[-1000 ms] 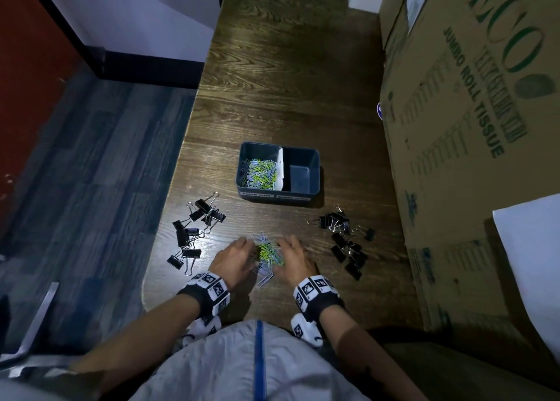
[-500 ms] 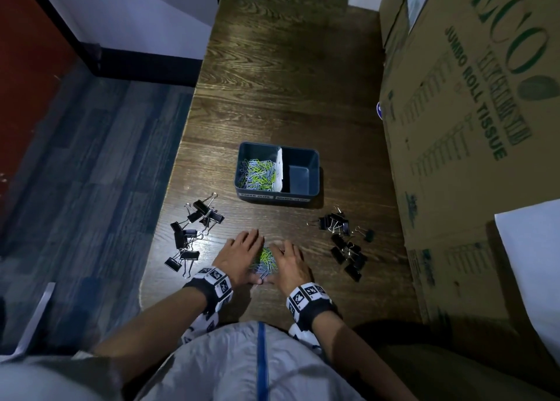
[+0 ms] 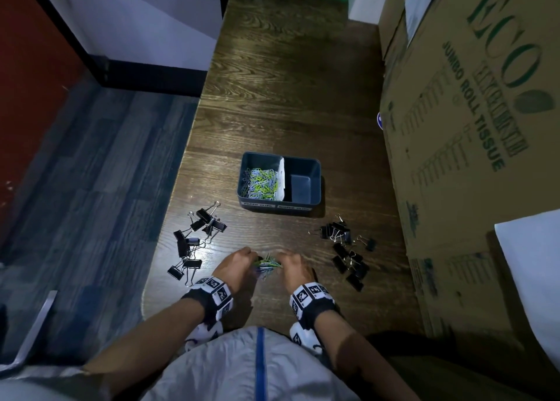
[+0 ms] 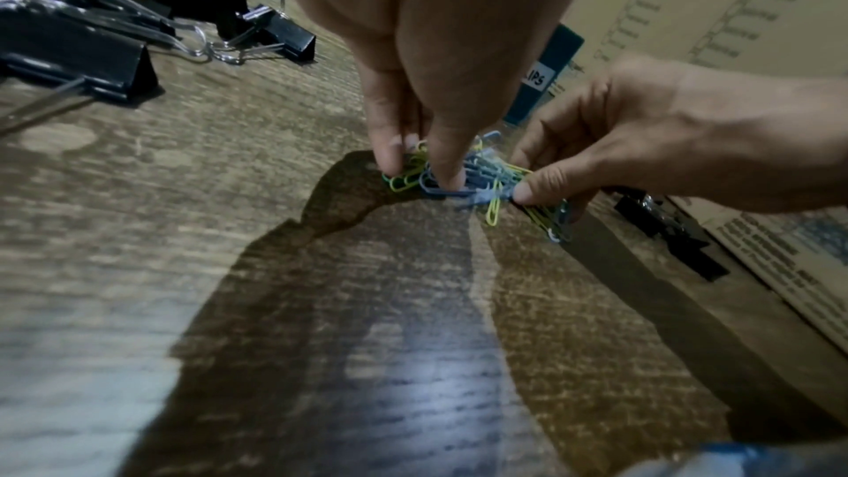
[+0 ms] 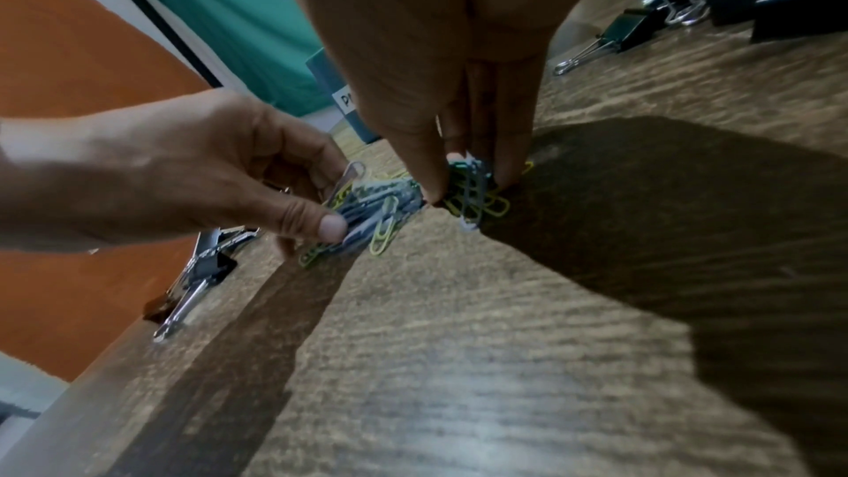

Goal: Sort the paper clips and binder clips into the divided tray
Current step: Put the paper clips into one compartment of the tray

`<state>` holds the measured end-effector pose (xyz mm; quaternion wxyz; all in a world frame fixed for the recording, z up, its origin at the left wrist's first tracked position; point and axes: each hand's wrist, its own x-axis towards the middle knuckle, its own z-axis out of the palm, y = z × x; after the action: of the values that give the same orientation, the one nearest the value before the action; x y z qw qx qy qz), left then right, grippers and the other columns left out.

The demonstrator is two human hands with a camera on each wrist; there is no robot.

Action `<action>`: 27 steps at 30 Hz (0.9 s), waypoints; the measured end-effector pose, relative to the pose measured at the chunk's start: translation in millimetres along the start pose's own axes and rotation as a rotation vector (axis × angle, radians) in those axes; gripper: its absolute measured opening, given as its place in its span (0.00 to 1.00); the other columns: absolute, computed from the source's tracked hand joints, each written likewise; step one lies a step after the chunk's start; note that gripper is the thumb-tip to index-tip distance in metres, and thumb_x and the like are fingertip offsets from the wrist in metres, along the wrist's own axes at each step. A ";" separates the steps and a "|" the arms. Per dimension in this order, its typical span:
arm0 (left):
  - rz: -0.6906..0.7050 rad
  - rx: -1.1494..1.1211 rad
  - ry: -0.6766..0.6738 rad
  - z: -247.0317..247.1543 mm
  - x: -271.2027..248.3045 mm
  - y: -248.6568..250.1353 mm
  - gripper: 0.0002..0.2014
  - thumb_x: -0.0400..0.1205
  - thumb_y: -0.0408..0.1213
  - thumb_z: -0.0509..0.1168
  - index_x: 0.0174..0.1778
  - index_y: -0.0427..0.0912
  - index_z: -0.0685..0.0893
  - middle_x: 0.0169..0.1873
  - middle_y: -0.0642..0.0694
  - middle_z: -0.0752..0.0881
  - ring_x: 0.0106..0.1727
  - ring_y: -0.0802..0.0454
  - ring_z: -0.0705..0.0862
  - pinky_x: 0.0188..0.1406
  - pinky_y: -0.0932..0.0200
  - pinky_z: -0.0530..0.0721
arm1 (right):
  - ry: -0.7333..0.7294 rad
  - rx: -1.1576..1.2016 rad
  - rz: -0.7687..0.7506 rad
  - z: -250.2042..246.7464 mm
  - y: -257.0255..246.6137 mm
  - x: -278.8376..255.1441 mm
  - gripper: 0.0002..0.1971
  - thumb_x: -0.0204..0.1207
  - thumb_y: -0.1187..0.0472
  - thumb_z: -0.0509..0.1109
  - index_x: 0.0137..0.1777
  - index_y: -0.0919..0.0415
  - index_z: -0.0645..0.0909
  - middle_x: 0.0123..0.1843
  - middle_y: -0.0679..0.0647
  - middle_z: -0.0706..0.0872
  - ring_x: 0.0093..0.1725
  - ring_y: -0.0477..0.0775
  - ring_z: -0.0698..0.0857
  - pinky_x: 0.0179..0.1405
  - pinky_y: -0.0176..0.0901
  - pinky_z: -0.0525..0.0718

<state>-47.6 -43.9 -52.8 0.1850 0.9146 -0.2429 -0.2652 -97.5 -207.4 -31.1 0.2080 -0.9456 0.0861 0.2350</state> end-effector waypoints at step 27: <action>0.091 -0.226 0.389 -170.6 79.6 33.6 0.14 0.74 0.34 0.77 0.54 0.41 0.86 0.44 0.44 0.87 0.44 0.49 0.85 0.48 0.56 0.83 | 0.155 0.240 -0.003 -92.5 -11.9 18.2 0.08 0.77 0.69 0.74 0.48 0.58 0.92 0.46 0.55 0.93 0.39 0.49 0.89 0.41 0.39 0.87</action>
<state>97.9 -78.6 66.4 0.3416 0.9100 -0.2122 -0.1007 -40.7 -238.0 38.7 0.3126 -0.9294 0.1278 0.1490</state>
